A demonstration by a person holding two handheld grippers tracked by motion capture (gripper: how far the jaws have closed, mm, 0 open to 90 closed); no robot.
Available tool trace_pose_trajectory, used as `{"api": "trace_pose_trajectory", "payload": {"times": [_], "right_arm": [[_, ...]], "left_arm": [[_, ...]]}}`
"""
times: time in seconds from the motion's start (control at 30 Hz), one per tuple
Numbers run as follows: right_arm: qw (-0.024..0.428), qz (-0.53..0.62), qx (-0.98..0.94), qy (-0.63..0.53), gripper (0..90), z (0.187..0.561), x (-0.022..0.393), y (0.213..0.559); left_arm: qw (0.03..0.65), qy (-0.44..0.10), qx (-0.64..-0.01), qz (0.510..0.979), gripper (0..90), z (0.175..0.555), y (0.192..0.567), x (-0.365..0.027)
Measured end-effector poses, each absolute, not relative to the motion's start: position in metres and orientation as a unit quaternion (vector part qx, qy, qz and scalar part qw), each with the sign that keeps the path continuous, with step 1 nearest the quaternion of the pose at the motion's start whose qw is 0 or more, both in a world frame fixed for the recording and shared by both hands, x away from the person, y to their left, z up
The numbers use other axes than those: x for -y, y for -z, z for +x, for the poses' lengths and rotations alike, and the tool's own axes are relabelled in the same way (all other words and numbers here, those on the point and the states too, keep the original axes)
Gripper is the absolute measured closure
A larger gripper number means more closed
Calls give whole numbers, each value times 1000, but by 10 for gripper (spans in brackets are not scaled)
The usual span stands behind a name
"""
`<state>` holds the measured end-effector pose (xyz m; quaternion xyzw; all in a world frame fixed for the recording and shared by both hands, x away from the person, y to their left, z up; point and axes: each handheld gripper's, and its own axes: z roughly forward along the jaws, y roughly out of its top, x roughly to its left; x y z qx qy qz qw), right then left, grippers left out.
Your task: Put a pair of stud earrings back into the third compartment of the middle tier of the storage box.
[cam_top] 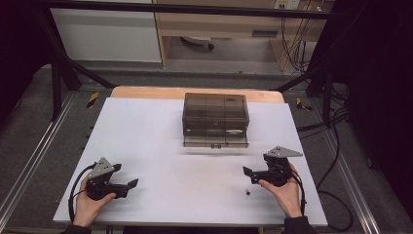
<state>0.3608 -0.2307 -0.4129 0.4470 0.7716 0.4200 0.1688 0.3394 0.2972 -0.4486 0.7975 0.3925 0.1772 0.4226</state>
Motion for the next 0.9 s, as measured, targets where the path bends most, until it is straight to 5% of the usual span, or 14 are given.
{"api": "trace_pose_trajectory", "payload": {"times": [0.5, 0.9], "right_arm": [[144, 436, -788, -410, 128, 336, 226, 435], [112, 422, -807, -398, 427, 318, 229, 447]], "left_arm": [[422, -177, -391, 798, 86, 338, 448, -297], [423, -177, -390, 798, 87, 339, 448, -297]]}}
